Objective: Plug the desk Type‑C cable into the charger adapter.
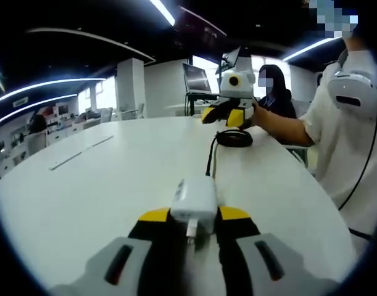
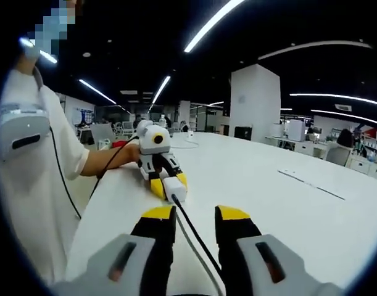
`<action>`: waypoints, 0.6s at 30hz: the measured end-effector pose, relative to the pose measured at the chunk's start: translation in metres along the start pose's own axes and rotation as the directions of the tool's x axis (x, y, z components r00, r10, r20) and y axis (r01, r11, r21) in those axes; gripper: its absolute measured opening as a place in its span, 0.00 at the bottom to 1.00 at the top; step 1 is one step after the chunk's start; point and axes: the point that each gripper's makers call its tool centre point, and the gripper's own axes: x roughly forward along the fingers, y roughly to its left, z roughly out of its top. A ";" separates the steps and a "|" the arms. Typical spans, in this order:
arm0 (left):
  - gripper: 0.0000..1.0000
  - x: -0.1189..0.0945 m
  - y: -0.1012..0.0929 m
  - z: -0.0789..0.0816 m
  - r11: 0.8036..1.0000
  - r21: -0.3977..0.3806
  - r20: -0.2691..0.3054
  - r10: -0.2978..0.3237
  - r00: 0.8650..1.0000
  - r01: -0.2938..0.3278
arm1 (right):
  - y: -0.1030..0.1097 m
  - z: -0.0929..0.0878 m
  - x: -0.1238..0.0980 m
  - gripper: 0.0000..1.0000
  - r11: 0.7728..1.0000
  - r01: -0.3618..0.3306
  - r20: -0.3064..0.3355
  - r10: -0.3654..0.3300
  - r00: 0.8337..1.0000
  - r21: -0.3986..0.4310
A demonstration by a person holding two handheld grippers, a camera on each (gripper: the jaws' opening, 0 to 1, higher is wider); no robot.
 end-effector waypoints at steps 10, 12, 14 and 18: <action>0.27 0.000 -0.002 0.000 1.000 0.001 0.004 -0.005 1.000 0.005 | -0.001 0.002 -0.016 0.29 0.999 0.045 0.047 -0.046 0.998 0.017; 0.27 0.001 -0.002 0.000 1.000 0.004 0.006 -0.006 1.000 0.006 | -0.002 0.002 -0.019 0.30 0.998 0.056 0.055 -0.057 0.997 0.020; 0.27 0.001 -0.002 0.000 1.000 0.002 0.006 -0.008 1.000 0.008 | -0.003 0.002 -0.022 0.31 0.997 0.073 0.063 -0.074 0.995 0.027; 0.27 0.001 -0.003 0.000 1.000 -0.003 0.005 -0.011 1.000 0.011 | -0.001 0.003 -0.027 0.30 0.995 0.086 0.087 -0.089 0.992 0.042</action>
